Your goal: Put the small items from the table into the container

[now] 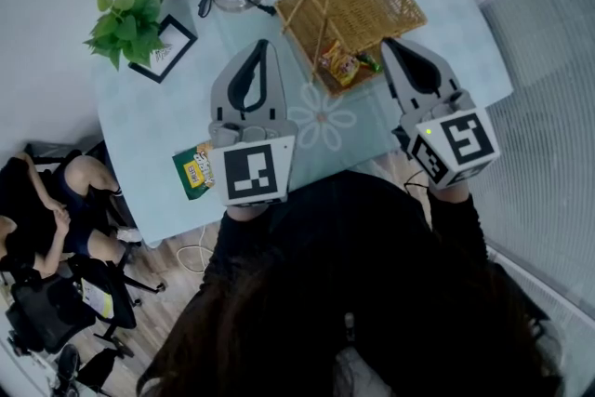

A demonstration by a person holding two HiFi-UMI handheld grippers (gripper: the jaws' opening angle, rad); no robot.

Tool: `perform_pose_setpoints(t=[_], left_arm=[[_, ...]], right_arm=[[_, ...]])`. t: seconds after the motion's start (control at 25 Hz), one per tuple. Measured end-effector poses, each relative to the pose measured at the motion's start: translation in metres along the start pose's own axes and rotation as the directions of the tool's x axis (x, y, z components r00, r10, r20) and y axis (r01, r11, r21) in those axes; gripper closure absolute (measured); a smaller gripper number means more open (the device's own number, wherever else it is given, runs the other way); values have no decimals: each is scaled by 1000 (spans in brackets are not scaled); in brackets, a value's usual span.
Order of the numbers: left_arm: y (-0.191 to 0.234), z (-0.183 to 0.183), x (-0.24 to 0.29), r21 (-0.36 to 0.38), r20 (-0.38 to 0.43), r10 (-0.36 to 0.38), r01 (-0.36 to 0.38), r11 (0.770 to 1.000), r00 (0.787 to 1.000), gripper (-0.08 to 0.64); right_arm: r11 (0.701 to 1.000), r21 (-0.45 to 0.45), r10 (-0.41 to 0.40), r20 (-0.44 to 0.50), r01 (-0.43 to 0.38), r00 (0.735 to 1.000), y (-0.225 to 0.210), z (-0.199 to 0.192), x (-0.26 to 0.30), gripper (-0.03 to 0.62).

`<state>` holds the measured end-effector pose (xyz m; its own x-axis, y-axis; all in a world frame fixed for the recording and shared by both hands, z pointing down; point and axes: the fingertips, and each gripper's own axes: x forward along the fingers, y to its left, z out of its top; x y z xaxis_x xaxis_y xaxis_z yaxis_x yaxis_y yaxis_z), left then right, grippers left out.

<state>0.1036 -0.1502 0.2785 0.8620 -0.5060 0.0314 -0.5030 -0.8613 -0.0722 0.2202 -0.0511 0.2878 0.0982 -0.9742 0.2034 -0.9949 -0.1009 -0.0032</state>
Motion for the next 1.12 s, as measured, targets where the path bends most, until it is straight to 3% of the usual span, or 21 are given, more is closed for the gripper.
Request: perform_pose_setpoints(t=[0.16,0.36,0.64,0.76,0.88,1.12], left_arm=[[3,1,-3,4,1,11,-11,1000,1000,558],[6,5,-9,-47,27,10,-8,999,1000,558],[29,10,-25,-54,41,76,-73,996,996,558],[47,13,-38,-57,51,130,-127,990,990,558],[75,11,-61,-69,26,232,-229,971,972,558],[136,13,-120,-60,36,432,-429,901,901,558]], right_arm=[[1000,-9,9,3,-9,1000,3,2,1,568],[998,34,46,26,-47,999,8,6,5,566],[977,11,210,80,-212,974,50,24,17,565],[943,4,331,85,-333,940,83,26,25,565],[893,-4,449,65,-450,891,120,19,41,565],[774,-53,630,-40,-631,776,191,-12,71,561]])
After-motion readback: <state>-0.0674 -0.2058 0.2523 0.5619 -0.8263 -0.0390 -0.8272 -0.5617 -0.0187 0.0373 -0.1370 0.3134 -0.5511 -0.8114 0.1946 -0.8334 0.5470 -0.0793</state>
